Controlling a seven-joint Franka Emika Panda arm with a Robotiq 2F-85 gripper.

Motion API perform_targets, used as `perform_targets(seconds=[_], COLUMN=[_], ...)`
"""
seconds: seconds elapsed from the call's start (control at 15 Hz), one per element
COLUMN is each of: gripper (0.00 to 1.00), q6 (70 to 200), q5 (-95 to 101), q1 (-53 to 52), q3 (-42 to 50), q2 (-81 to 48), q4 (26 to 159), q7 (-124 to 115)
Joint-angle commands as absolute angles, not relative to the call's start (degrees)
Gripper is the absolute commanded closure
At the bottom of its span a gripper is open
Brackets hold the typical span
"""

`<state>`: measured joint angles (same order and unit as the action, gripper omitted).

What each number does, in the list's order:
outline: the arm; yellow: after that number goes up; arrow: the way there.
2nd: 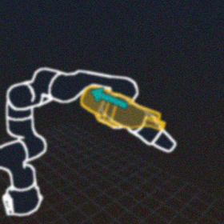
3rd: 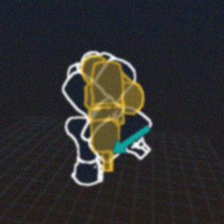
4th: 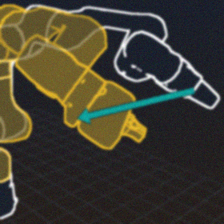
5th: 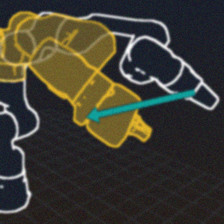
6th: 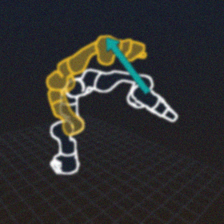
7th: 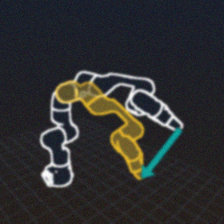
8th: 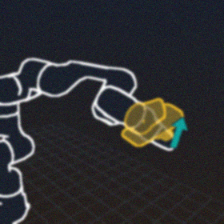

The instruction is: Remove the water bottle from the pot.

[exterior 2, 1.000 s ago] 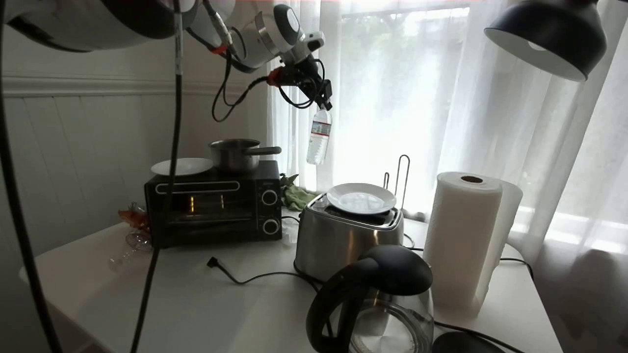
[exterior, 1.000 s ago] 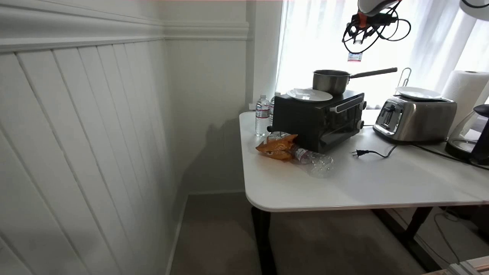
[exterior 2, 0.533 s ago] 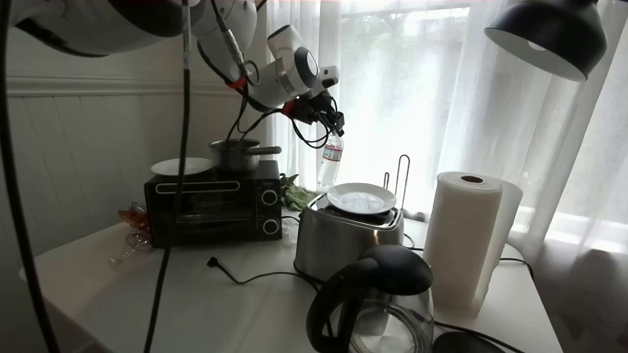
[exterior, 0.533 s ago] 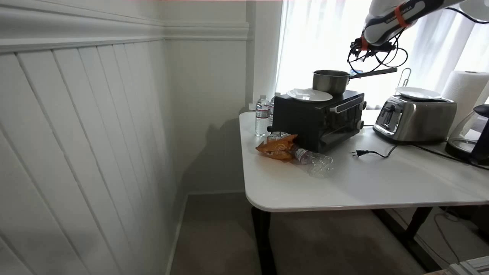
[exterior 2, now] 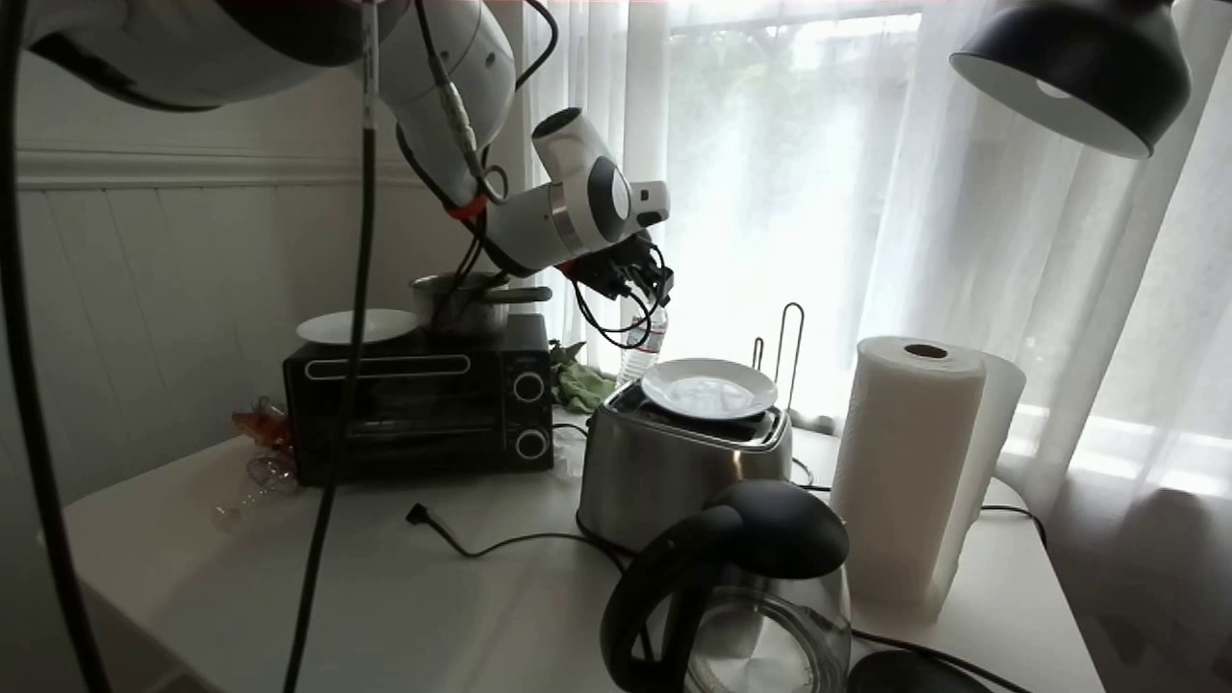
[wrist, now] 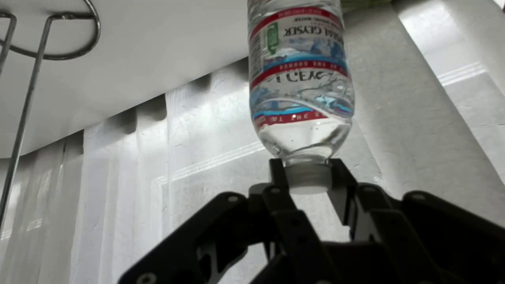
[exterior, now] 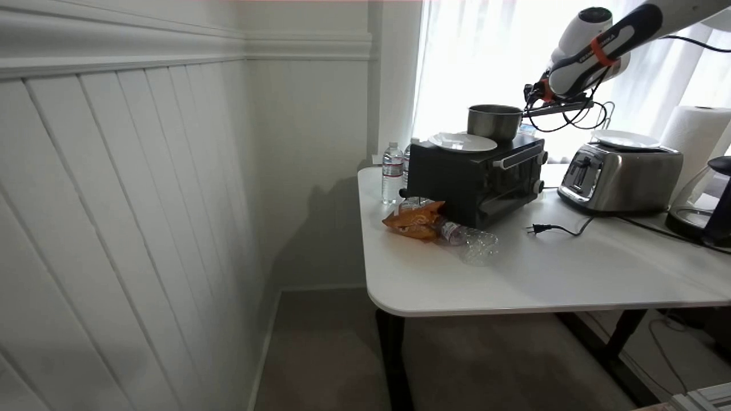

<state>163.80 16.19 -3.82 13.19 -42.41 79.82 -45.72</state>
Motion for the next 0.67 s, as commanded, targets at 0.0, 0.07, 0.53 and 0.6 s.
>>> perform_targets(seconds=[0.0,0.07,0.53,0.6], gripper=[0.69,0.69,0.92,0.92], q6=[164.44,164.54,168.28,168.71], q5=[12.51,12.40,10.96,9.69], q1=[-5.33,-5.36,-3.75,-3.36], q3=[14.93,14.85,13.27,12.69], q2=[-42.57,-42.45,-44.37,-44.84], q4=[80.30,80.52,79.89,79.76], q7=[-43.07,-42.95,-37.94,-36.63])
